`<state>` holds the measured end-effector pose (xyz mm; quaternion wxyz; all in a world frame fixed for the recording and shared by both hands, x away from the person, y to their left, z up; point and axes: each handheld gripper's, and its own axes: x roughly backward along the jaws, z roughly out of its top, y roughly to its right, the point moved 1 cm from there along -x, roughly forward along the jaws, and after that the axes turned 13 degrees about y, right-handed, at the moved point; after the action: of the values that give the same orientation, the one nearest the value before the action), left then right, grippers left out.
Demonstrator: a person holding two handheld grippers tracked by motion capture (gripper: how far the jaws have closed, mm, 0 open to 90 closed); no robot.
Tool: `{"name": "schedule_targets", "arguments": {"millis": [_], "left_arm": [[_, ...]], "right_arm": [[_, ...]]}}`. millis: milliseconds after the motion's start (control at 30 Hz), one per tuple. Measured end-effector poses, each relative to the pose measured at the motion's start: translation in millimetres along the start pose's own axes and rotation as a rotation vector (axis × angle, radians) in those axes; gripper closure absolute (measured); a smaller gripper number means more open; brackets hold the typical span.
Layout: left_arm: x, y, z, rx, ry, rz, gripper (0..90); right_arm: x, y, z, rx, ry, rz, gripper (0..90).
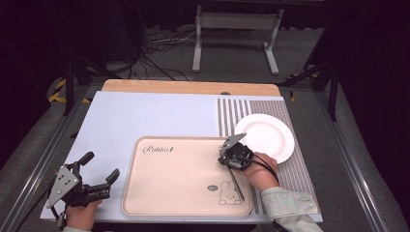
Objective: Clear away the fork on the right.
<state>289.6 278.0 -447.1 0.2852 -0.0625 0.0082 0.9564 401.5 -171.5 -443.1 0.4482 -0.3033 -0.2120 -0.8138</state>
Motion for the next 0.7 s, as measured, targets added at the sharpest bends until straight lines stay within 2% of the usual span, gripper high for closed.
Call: {"name": "schedule_targets", "arguments": {"millis": [700], "left_arm": [[-2.3,0.5,-0.7,0.000,0.001,-0.002,1.2]], "right_arm": [[13.5,12.7,-12.6,-0.063,-0.009,-0.064,90.0]]}}
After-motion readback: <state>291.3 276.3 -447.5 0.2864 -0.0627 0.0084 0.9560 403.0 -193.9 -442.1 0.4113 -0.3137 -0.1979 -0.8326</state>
